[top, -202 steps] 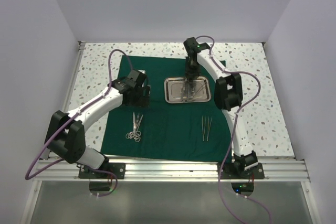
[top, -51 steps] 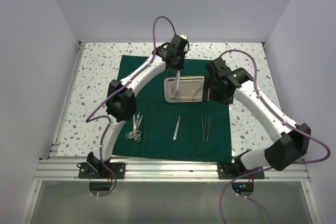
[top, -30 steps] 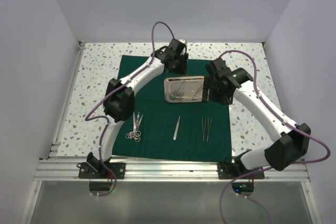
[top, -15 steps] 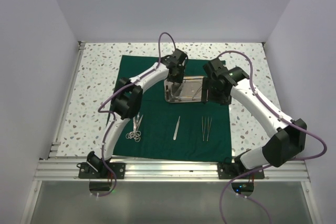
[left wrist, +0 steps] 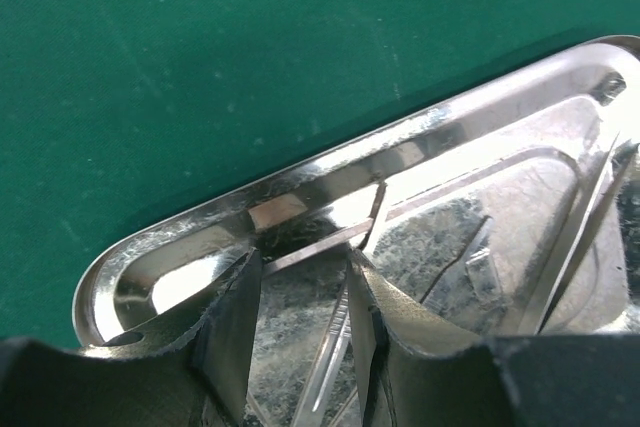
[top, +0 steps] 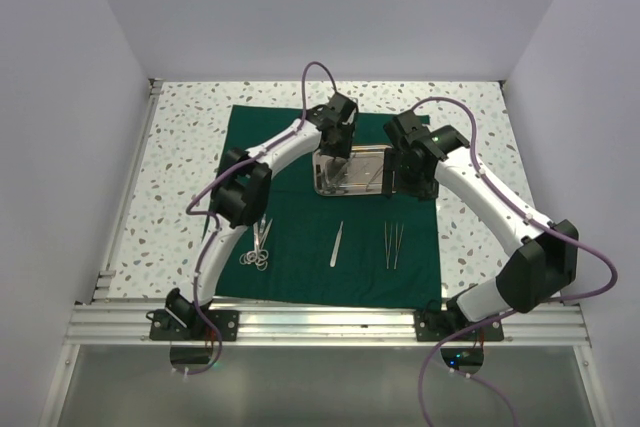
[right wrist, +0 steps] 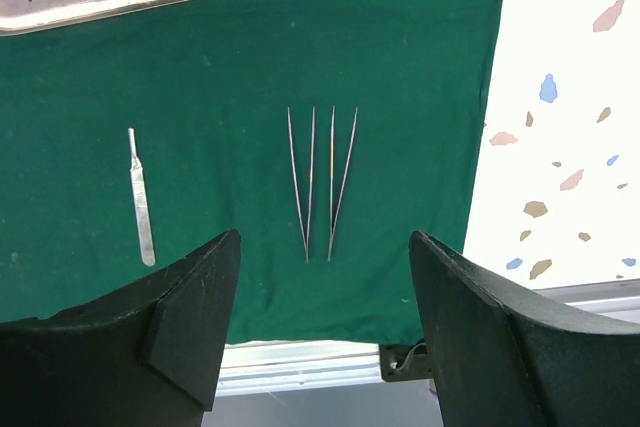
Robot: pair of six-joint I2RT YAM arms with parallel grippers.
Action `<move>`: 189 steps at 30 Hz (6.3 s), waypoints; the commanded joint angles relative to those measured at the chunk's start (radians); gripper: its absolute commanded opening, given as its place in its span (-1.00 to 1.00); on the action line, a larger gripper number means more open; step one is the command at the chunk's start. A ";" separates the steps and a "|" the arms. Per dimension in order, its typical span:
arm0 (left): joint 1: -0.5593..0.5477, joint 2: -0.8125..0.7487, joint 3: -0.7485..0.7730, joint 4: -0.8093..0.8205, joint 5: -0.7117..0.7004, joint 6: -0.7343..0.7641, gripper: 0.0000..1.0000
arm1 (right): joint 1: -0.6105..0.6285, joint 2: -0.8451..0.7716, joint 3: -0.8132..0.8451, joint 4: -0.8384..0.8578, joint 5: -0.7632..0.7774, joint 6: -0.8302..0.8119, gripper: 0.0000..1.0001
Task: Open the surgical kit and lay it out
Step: Pick up the medical item from the container, then place the medical item in the surgical kit, then pick up the medical item from the container.
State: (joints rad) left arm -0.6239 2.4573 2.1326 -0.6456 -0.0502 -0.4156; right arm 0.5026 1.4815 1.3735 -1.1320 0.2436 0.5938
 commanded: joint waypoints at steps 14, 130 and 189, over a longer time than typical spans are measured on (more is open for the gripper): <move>-0.034 0.064 0.122 0.005 0.056 0.055 -0.11 | -0.004 -0.027 0.006 -0.006 0.011 0.001 0.43; -0.115 -0.181 -0.345 -0.135 0.045 -0.041 0.02 | -0.009 -0.070 -0.002 -0.014 0.006 0.000 0.39; -0.115 -0.104 -0.155 -0.196 0.196 -0.103 -0.11 | -0.009 -0.110 -0.063 0.024 -0.013 -0.005 0.38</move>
State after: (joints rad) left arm -0.7357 2.3543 1.9854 -0.8051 0.1440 -0.4980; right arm 0.4969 1.3811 1.3056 -1.1275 0.2386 0.5831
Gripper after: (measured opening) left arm 0.444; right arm 0.692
